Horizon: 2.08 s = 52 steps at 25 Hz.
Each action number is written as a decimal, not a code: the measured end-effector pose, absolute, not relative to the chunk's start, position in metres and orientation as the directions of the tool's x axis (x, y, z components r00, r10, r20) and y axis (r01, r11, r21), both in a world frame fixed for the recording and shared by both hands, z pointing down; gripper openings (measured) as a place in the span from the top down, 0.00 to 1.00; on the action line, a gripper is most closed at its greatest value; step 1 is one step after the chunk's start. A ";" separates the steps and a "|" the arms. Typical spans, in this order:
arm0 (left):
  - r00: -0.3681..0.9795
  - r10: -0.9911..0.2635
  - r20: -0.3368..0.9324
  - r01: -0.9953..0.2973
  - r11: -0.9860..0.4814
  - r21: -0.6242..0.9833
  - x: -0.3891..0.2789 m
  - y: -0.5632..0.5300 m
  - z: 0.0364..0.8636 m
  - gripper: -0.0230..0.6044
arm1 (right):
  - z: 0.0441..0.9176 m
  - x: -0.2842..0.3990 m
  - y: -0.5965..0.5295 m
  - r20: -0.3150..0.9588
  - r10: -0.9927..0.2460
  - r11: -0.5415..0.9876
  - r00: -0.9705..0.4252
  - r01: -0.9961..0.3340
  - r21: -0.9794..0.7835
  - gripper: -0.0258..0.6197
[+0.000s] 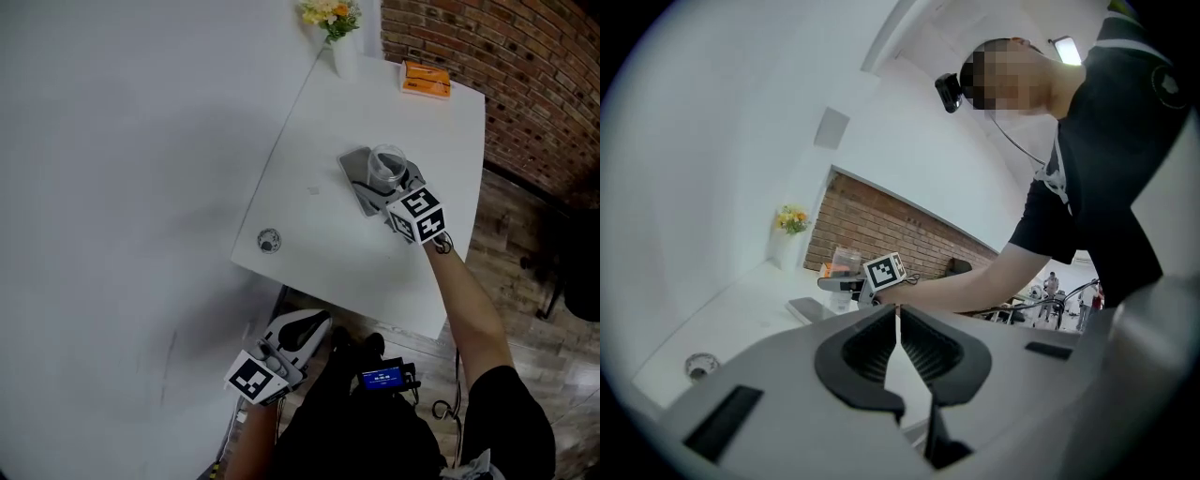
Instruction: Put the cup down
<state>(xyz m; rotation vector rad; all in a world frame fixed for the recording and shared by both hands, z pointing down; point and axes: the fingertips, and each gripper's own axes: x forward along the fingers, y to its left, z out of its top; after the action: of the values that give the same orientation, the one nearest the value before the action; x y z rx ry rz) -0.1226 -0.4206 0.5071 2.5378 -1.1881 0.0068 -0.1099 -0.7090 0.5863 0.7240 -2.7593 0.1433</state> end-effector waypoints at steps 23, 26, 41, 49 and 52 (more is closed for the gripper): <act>0.652 -0.743 0.154 -0.745 -0.589 0.313 -0.126 -0.407 0.515 0.95 | 0.588 -0.089 -0.710 0.245 -0.638 0.756 -0.729 -0.655 0.020 0.25; 0.643 -0.749 0.159 -0.752 -0.578 0.317 -0.130 -0.403 0.515 0.95 | 0.589 -0.065 -0.691 0.256 -0.657 0.736 -0.709 -0.676 0.018 0.25; 0.666 -0.743 0.073 -0.719 -0.612 0.328 -0.126 -0.394 0.502 0.95 | 0.574 0.014 -0.573 0.284 -0.591 0.696 -0.755 -0.655 -0.295 0.25; 0.720 -0.693 0.032 -0.664 -0.675 0.323 -0.103 -0.391 0.493 0.95 | 0.517 0.030 -0.520 0.124 -0.594 0.691 -0.795 -0.583 -0.427 0.30; 0.739 -0.673 0.022 -0.644 -0.698 0.312 -0.093 -0.390 0.486 0.95 | 0.501 0.034 -0.500 0.117 -0.594 0.712 -0.796 -0.588 -0.384 0.32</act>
<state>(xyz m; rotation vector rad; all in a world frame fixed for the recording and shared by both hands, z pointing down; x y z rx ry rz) -0.0933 -0.3896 0.4859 2.6425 -1.0275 -0.1349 0.0338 -0.5005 0.5006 1.0090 -2.9202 0.6476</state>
